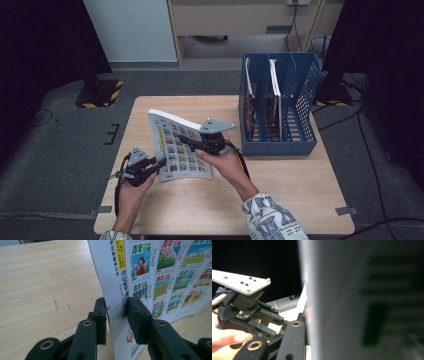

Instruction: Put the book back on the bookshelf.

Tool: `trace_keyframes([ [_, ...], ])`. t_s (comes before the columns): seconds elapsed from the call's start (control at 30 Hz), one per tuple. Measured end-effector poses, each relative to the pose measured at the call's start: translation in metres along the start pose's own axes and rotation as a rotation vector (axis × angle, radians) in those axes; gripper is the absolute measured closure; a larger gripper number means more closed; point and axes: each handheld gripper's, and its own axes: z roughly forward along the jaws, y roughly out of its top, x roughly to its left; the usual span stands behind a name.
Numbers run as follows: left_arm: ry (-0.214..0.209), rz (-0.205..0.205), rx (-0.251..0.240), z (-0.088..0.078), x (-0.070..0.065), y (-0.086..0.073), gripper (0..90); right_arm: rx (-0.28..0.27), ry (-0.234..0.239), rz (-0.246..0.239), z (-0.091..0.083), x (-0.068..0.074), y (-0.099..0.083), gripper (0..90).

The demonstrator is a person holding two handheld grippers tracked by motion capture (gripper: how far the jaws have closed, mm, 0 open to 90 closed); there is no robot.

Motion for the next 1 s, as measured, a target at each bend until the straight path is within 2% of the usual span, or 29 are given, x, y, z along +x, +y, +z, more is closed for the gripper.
trace_keyframes([
  [0.43, 0.000, 0.003, -0.002, -0.0003, -0.0002, -0.0003, 68.5, -0.019, -0.018, 0.021, 0.0001, -0.0012, 0.0010, 72.7],
  [0.6, -0.001, 0.005, -0.003, -0.0005, -0.0002, -0.0004, 68.5, -0.023, -0.038, 0.024, 0.0005, -0.0008, 0.0007, 72.2],
  [0.7, -0.001, 0.005, -0.004, -0.0005, -0.0002, -0.0005, 68.4, -0.024, -0.024, 0.025, -0.0002, -0.0020, 0.0008, 71.9],
  [1.0, -0.003, 0.005, -0.009, -0.0005, -0.0003, -0.0008, 68.3, -0.023, -0.025, 0.035, -0.0012, -0.0029, 0.0017, 73.3],
])
